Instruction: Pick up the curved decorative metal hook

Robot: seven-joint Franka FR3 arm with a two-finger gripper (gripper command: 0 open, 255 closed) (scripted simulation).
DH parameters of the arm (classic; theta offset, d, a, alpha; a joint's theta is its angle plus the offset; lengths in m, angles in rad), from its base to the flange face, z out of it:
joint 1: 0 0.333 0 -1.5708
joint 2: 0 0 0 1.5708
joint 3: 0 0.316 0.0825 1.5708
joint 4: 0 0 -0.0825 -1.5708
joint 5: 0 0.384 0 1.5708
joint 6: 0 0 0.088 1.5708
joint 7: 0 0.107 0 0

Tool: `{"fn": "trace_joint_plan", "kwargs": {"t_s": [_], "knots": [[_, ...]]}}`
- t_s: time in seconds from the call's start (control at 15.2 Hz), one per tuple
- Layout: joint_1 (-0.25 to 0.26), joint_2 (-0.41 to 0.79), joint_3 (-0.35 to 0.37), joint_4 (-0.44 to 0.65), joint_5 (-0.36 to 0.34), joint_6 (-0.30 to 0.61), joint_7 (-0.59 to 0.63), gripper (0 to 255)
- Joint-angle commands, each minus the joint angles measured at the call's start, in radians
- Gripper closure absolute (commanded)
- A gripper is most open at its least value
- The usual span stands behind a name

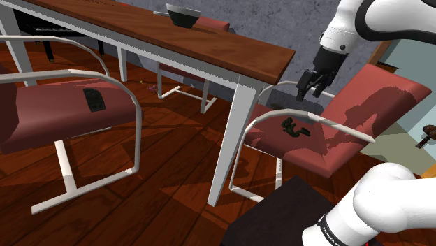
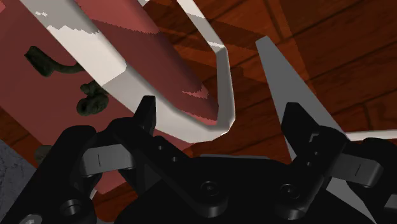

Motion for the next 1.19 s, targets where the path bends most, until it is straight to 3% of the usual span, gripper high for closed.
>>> {"fn": "trace_joint_plan", "kwargs": {"t_s": [0.0,0.66,1.12], "knots": [[0.0,0.0,0.0,0.0,0.0,0.0,0.0,0],[-0.034,0.15,-0.311,-0.048,0.006,0.178,-0.264,0],[-0.021,0.364,-0.527,0.0,0.086,0.281,-0.485,0]]}}
